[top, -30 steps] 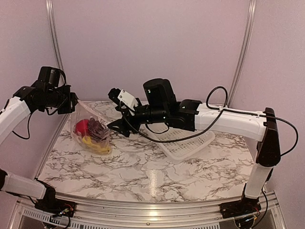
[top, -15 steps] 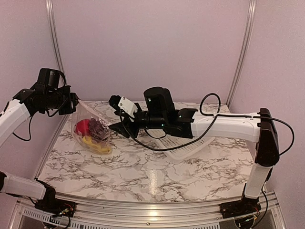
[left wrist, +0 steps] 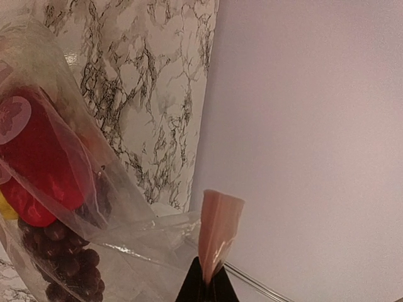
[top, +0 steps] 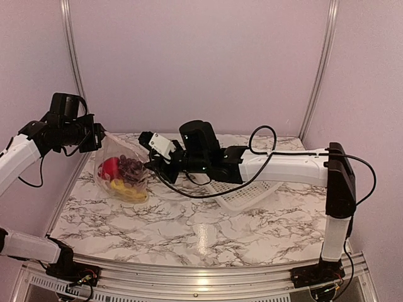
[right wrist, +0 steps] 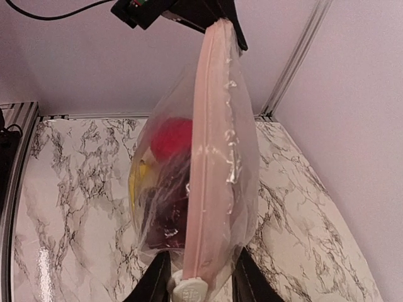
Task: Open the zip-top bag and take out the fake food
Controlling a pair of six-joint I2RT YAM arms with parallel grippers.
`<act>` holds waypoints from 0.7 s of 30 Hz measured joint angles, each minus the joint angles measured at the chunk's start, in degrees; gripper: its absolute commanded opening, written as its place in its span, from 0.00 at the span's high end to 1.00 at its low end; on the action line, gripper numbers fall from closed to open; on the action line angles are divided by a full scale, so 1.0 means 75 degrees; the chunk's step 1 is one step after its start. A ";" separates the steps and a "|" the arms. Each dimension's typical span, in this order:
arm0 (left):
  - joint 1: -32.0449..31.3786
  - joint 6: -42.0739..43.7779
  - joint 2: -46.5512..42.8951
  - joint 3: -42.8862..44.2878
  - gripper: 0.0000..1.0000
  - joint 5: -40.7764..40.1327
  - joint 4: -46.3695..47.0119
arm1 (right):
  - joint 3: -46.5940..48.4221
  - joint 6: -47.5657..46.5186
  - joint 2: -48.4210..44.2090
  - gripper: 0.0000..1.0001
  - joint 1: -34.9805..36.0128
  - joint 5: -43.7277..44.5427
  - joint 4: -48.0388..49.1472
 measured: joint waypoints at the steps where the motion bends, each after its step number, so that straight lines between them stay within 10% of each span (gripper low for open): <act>1: 0.0000 0.0000 0.0000 -0.0020 1.00 0.0000 0.0044 | 0.0058 -0.0006 0.0015 0.66 0.0000 0.0093 -0.0032; 15: -0.0003 0.0647 0.0020 -0.0047 0.99 -0.0012 0.0341 | 0.0350 -0.0373 0.0012 0.94 0.0012 0.0796 -0.0286; 21: -0.0003 0.2092 0.0154 0.0114 0.71 0.0003 0.0583 | 0.0478 -0.0341 -0.0119 1.00 0.0009 0.0799 -0.0667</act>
